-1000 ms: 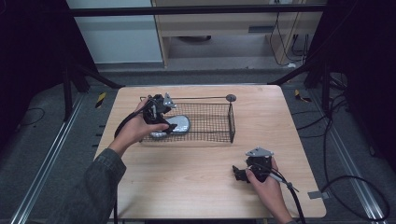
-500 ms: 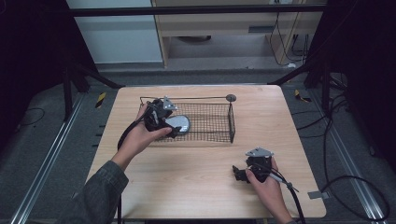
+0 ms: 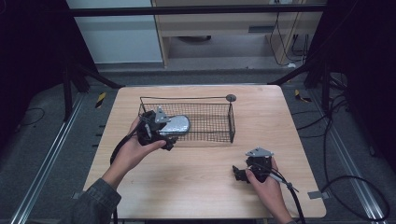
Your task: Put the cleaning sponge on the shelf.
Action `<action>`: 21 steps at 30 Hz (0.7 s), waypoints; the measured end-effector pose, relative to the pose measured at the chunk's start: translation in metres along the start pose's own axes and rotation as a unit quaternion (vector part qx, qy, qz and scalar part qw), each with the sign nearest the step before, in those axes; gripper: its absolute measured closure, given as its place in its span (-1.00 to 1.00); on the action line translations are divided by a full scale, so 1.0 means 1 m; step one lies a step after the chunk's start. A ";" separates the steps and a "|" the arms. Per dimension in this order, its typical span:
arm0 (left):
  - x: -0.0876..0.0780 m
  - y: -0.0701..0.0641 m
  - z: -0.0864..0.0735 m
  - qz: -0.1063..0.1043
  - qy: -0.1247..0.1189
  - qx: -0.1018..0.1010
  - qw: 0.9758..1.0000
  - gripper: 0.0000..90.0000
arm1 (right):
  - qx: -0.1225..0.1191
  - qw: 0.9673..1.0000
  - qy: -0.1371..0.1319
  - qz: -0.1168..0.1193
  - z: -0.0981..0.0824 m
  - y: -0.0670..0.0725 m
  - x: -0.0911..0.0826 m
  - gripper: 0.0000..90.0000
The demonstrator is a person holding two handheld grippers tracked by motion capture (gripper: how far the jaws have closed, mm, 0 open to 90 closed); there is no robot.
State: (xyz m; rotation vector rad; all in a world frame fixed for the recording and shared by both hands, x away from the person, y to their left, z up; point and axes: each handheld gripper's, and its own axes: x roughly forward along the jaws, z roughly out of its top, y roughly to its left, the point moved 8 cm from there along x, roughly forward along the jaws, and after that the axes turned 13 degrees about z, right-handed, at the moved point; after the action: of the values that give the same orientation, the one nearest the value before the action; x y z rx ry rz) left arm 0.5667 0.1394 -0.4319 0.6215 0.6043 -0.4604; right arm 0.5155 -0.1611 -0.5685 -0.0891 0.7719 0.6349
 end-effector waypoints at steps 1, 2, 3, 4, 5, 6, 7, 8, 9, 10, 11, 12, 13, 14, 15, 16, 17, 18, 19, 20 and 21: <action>-0.001 0.000 -0.003 0.005 0.001 0.003 1.000 -0.92 | 0.000 1.000 0.000 0.000 0.000 0.000 0.000 -0.99; -0.002 -0.001 -0.005 0.008 -0.001 0.000 1.000 -0.92 | 0.000 1.000 0.000 0.000 0.000 0.000 0.000 -0.99; -0.003 -0.002 -0.008 0.005 0.000 0.002 1.000 -0.92 | 0.000 1.000 0.000 0.000 0.000 0.000 0.000 -0.99; -0.005 -0.003 -0.009 0.003 -0.001 0.000 1.000 -0.92 | 0.000 1.000 0.000 0.000 0.000 0.000 0.000 -0.99; -0.007 -0.003 -0.011 0.000 -0.005 -0.006 1.000 -0.92 | 0.000 1.000 0.000 0.000 0.000 0.000 0.000 -0.99; -0.008 -0.004 -0.014 0.001 -0.005 -0.005 1.000 -0.92 | 0.000 1.000 0.000 0.000 0.000 0.000 0.000 -0.99; -0.009 -0.004 -0.016 0.004 -0.006 -0.004 1.000 -0.92 | 0.000 1.000 0.000 0.000 0.000 0.000 0.000 -0.99; -0.010 -0.004 -0.019 0.006 -0.006 -0.006 1.000 -0.92 | 0.000 1.000 0.000 0.000 0.000 0.000 0.000 -0.99; -0.011 -0.005 -0.022 0.009 -0.006 -0.007 1.000 -0.92 | 0.000 1.000 0.000 0.000 0.000 0.000 0.000 -0.99; -0.012 -0.006 -0.025 0.010 -0.005 -0.007 1.000 -0.92 | 0.000 1.000 0.000 0.000 0.000 0.000 0.000 -0.99; -0.012 -0.006 -0.028 0.011 -0.004 -0.013 1.000 -0.92 | 0.000 1.000 0.000 0.000 0.000 0.000 0.000 -0.99; -0.012 -0.008 -0.031 0.011 -0.007 -0.021 1.000 -0.92 | 0.000 1.000 0.000 0.000 0.000 0.000 0.000 -0.99; -0.011 -0.010 -0.035 0.009 -0.006 -0.026 1.000 -0.91 | 0.000 1.000 0.000 0.000 0.000 0.000 0.000 -0.99; -0.011 -0.012 -0.039 0.007 -0.005 -0.032 0.999 -0.91 | 0.000 1.000 0.000 0.000 0.000 0.000 0.000 -0.99; -0.010 -0.015 -0.042 0.004 -0.006 -0.039 0.999 -0.91 | 0.000 1.000 0.000 0.000 0.000 0.000 0.000 -0.99; -0.008 -0.019 -0.047 -0.002 -0.006 -0.045 0.999 -0.91 | 0.000 1.000 0.000 0.000 0.000 0.000 0.000 -0.99; -0.007 -0.021 -0.051 -0.005 -0.006 -0.053 0.999 -0.91 | 0.000 1.000 0.000 0.000 0.000 0.000 0.000 -0.99; -0.005 -0.024 -0.056 -0.007 -0.003 -0.054 0.998 -0.90 | 0.000 1.000 0.000 0.000 0.000 0.000 0.000 -0.99; -0.002 -0.026 -0.062 -0.005 0.003 -0.056 0.998 -0.90 | 0.000 1.000 0.000 0.000 0.000 0.000 0.000 -0.99; -0.001 -0.027 -0.066 -0.004 0.008 -0.054 0.998 -0.90 | 0.000 1.000 0.000 0.000 0.000 0.000 0.000 -0.99; 0.001 -0.028 -0.072 -0.001 0.014 -0.053 0.998 -0.90 | 0.000 1.000 0.000 0.000 0.000 0.000 0.000 -0.99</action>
State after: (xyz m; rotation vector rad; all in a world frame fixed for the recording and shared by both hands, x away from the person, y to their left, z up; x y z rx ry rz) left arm 0.5240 0.1658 -0.4910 0.5269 0.6518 -0.4190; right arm 0.5154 -0.1610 -0.5685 -0.0883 0.7728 0.6348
